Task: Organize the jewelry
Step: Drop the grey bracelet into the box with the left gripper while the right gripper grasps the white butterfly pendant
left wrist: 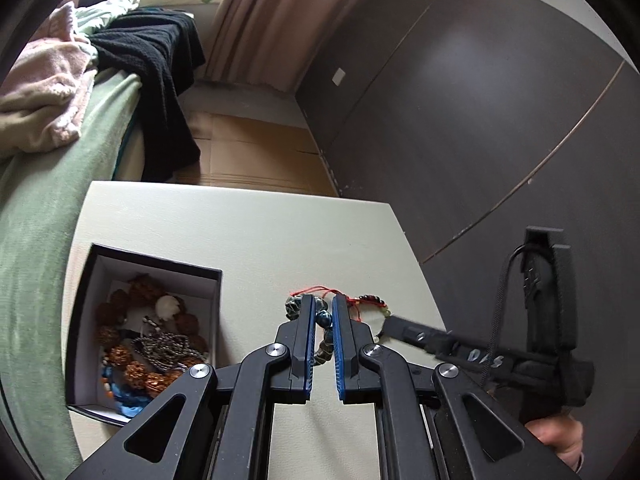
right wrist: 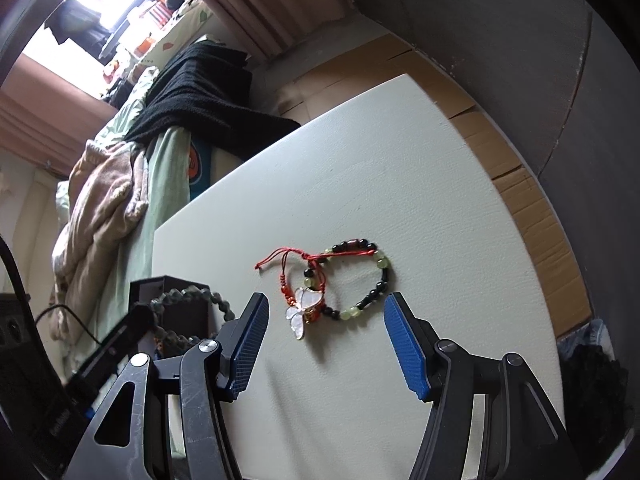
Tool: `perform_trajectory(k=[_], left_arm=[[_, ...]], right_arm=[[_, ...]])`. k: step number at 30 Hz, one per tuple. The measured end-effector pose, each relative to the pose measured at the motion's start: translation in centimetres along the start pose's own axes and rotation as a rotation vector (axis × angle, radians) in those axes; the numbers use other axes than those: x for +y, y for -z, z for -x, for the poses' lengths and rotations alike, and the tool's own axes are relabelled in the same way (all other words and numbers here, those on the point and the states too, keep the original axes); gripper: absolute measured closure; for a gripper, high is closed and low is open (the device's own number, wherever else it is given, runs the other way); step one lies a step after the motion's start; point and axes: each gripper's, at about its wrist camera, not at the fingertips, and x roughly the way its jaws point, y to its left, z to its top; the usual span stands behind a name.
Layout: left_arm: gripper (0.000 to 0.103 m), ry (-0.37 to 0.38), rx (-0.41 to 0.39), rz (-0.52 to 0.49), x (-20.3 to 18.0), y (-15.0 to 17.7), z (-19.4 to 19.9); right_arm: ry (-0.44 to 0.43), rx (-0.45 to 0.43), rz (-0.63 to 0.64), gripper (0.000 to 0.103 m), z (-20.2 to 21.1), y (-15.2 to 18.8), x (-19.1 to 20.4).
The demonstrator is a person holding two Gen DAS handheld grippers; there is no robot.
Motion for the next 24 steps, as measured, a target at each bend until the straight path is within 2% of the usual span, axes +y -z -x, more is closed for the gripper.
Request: perform_trajectory(k=[4,11,15,20,21,22,23,24], left_arm=[[0.095,0.001,-0.017,0.014,0.8,-0.4,0.8],[0.095,-0.019,-0.046,0.043,2.7,-0.9,2.2],[0.095,-0.032,-0.062,0.044,3.3,-0.8,3.3],[0.095,-0.031,-0.09,0.06,4.1,-0.9,4.8],[0.095,-0.027,-0.097,0.066,4.5,-1.1,5.2],[0.095,-0.022,-0.102,0.072,4.6,-1.2,5.5],[0.095,-0.017,-0.109,0.079,4.9,-1.2,5.9],[0.095,-0.016,-0.114,0.082,5.0,-1.2,6.2]], right_arm=[[0.055,0.032,0.099,0.041,-1.6,0.5,2.2],[0.201,0.04,0.36,0.041,-3.4,1.6,5.7],[0.251,0.069,0.453,0.041,-4.7,2.3,6.5],[0.334,0.059,0.525,0.041,-5.6,2.6,7.0],[0.354,0.063,0.535,0.042,-5.8,2.7,7.0],[0.367,0.057,0.541,0.054,-5.8,2.8,7.0],[0.368,0.061,0.541,0.06,-5.8,2.8,6.9],[0.361,0.063,0.537,0.06,-5.6,2.8,6.8]])
